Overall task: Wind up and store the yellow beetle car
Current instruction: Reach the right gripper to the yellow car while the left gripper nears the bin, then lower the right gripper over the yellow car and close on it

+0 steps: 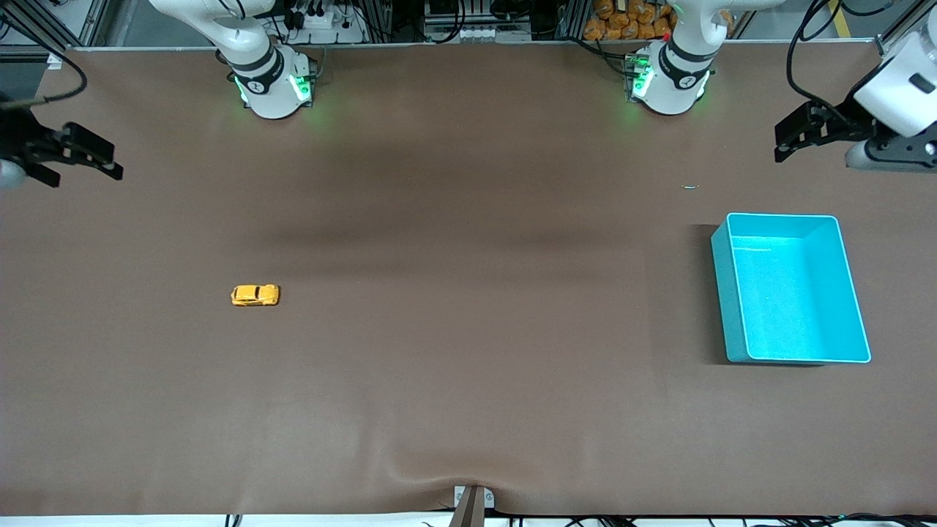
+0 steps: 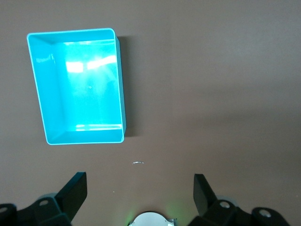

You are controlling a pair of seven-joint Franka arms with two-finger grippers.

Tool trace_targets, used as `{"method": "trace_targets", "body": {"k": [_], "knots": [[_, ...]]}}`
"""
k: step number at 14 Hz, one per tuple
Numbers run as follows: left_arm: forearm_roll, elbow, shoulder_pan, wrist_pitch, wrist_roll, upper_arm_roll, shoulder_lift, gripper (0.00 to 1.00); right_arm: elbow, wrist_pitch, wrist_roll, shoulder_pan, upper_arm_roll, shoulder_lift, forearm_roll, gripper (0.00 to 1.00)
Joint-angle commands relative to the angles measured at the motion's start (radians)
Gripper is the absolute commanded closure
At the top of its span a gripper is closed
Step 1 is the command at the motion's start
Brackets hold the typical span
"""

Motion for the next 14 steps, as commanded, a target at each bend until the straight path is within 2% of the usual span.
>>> {"method": "trace_targets", "body": {"k": [1, 3, 6, 8, 11, 14], "knots": [[-0.014, -0.014, 0.006, -0.013, -0.021, -0.014, 0.004, 0.00, 0.002, 0.058, -0.098, 0.026, 0.001, 0.094, -0.034, 0.00], [-0.014, -0.026, 0.007, -0.013, -0.021, -0.016, 0.004, 0.00, -0.002, 0.089, -0.251, 0.027, 0.001, 0.160, -0.038, 0.00], [-0.014, -0.055, 0.011, -0.004, -0.021, -0.016, 0.005, 0.00, -0.063, 0.252, -0.584, 0.010, 0.000, 0.250, -0.038, 0.00], [-0.015, -0.081, 0.012, 0.014, -0.021, -0.016, 0.014, 0.00, -0.150, 0.349, -0.684, 0.019, 0.001, 0.269, -0.038, 0.00], [-0.045, -0.126, 0.011, 0.042, -0.022, -0.016, 0.025, 0.00, -0.281, 0.549, -0.959, 0.039, 0.001, 0.294, -0.038, 0.00], [-0.057, -0.222, 0.004, 0.135, -0.027, -0.016, 0.024, 0.00, -0.289, 0.624, -1.203, 0.075, 0.000, 0.367, -0.038, 0.00]]}}
